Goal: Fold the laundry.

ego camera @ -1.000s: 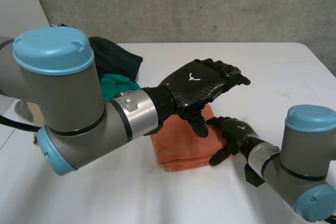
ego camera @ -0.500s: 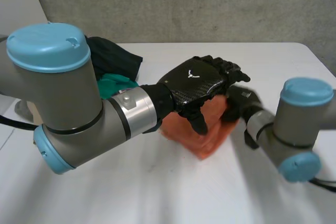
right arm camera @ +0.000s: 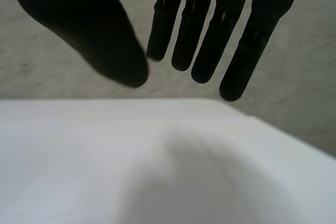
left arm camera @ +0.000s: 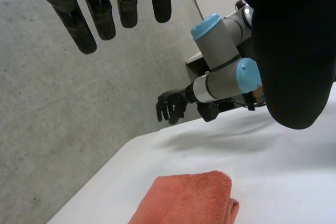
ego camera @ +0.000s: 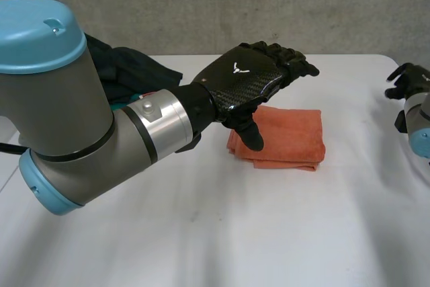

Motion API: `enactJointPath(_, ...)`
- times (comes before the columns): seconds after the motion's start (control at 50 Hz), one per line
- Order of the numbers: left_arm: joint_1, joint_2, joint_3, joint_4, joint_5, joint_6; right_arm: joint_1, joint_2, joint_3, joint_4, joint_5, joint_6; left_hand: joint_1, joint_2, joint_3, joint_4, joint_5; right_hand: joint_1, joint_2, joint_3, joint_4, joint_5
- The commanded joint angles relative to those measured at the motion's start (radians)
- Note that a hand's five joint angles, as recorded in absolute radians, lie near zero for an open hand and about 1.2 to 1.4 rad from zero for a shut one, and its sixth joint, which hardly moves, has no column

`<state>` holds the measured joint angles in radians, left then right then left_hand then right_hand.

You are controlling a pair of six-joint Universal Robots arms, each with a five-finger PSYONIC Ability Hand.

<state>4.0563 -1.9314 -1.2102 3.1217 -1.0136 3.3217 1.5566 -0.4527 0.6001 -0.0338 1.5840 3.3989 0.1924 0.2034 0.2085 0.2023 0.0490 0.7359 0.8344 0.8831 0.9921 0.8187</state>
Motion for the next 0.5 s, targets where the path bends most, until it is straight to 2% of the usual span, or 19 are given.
enactJointPath(0.02, -0.003, -0.003, -0.006, 0.0, -0.013, 0.001, 0.011, -0.084, 0.125, 0.098, -0.264, -0.133, 0.021, 0.01, 0.005, 0.011, -0.01, -0.561, -0.66, -0.709, -0.818, -0.819)
enactJointPath(0.14, -0.003, -0.003, -0.008, -0.002, -0.013, -0.001, 0.016, -0.179, 0.239, 0.117, -0.41, -0.288, 0.018, 0.007, 0.002, 0.008, -0.013, -0.561, -0.66, -0.709, -0.818, -0.819)
enactJointPath(0.2, -0.003, -0.005, -0.014, -0.002, -0.013, -0.001, 0.016, -0.176, 0.234, 0.143, -0.458, -0.354, 0.015, 0.004, -0.001, 0.005, -0.016, -0.561, -0.66, -0.709, -0.818, -0.819)
enactJointPath(0.3, -0.003, -0.009, -0.034, 0.001, -0.011, 0.001, 0.02, -0.115, 0.169, 0.28, -0.516, -0.464, 0.015, 0.004, -0.001, 0.005, -0.016, -0.561, -0.66, -0.709, -0.818, -0.819)
enactJointPath(0.36, -0.003, -0.011, -0.041, 0.001, -0.011, 0.001, 0.026, -0.101, 0.15, 0.324, -0.541, -0.469, 0.015, 0.004, -0.001, 0.005, -0.016, -0.561, -0.66, -0.709, -0.818, -0.819)
enactJointPath(0.46, -0.002, -0.017, -0.045, 0.001, -0.01, 0.001, 0.04, -0.081, 0.129, 0.342, -0.65, -0.478, 0.015, 0.004, -0.001, 0.005, -0.016, -0.561, -0.66, -0.709, -0.818, -0.819)
enactJointPath(0.5, -0.002, -0.017, -0.046, 0.001, -0.01, 0.001, 0.046, -0.067, 0.115, 0.339, -0.657, -0.48, 0.015, 0.004, -0.001, 0.005, -0.016, -0.561, -0.66, -0.709, -0.818, -0.819)
